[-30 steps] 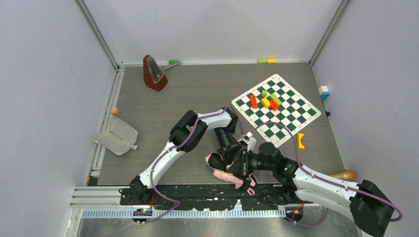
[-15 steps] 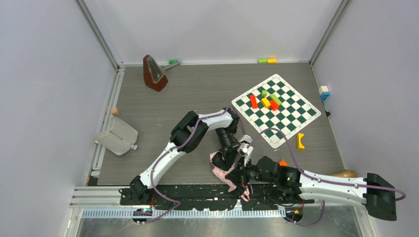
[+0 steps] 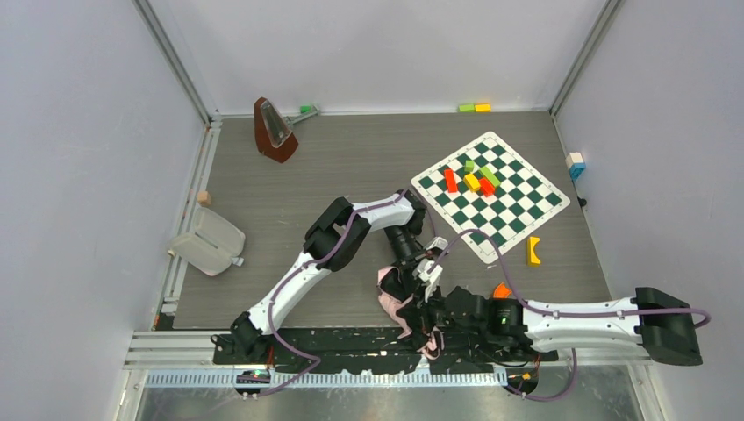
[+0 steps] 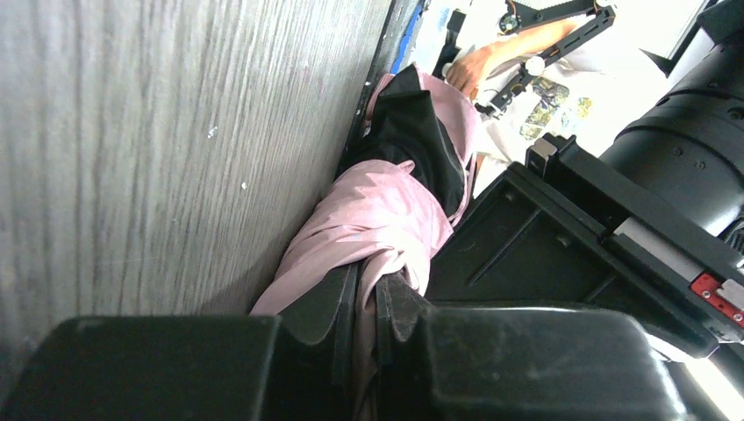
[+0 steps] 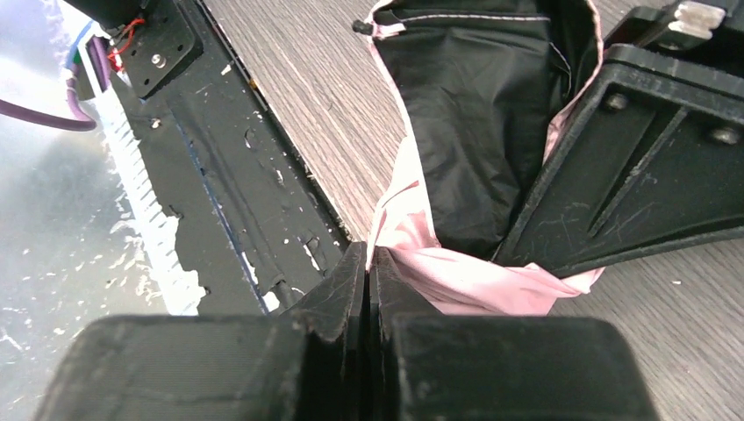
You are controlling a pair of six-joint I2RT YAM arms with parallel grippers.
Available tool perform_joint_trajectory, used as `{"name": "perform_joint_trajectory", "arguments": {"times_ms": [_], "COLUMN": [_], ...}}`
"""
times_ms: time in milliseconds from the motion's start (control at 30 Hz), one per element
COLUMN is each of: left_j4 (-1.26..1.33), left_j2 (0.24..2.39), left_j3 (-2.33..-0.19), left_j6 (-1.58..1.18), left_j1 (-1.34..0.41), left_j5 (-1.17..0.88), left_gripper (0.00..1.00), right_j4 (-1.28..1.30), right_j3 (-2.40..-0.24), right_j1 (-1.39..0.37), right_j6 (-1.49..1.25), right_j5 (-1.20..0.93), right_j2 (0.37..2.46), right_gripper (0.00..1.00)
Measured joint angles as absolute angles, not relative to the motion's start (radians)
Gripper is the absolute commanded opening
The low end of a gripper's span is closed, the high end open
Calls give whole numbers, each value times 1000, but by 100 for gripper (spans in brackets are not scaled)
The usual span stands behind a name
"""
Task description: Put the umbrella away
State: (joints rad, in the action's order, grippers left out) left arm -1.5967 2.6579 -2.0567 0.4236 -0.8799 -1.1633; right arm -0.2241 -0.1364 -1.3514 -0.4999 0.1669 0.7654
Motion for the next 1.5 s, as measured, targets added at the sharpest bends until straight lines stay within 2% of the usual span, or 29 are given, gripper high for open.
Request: {"name": "perform_joint_trajectory", "arguments": {"times_ms": [367, 667, 933, 1233, 1433, 1500], "left_j4": [-1597, -1596, -1594, -1581, -1567, -1556], "left_j2": [2659, 2659, 2656, 2647, 2642, 2637], "left_j3": [-2060, -2060, -2060, -2045, -2033, -2022], "left_j6": [422, 419, 398, 377, 374, 373], "left_j1": [-879, -879, -879, -878, -878, -878], "left_j5": [-1164, -1165, -1172, -1192, -1196, -1201], "left_gripper": [0, 0, 0, 0, 0, 0], "right_j4": [-191, -164, -167, -73, -79, -94], "right_j3": [-207, -266, -232, -224, -240, -246], "right_j1": [-1444, -1509, -1517, -1519, -1526, -1528], "right_j6": [-478, -498, -590, -778, -842, -864], "right_j5": [318, 421, 428, 438, 467, 467], "right_j2": [865, 963, 912, 865, 915, 944], "right_gripper": [6, 16, 15, 8, 18, 27]}}
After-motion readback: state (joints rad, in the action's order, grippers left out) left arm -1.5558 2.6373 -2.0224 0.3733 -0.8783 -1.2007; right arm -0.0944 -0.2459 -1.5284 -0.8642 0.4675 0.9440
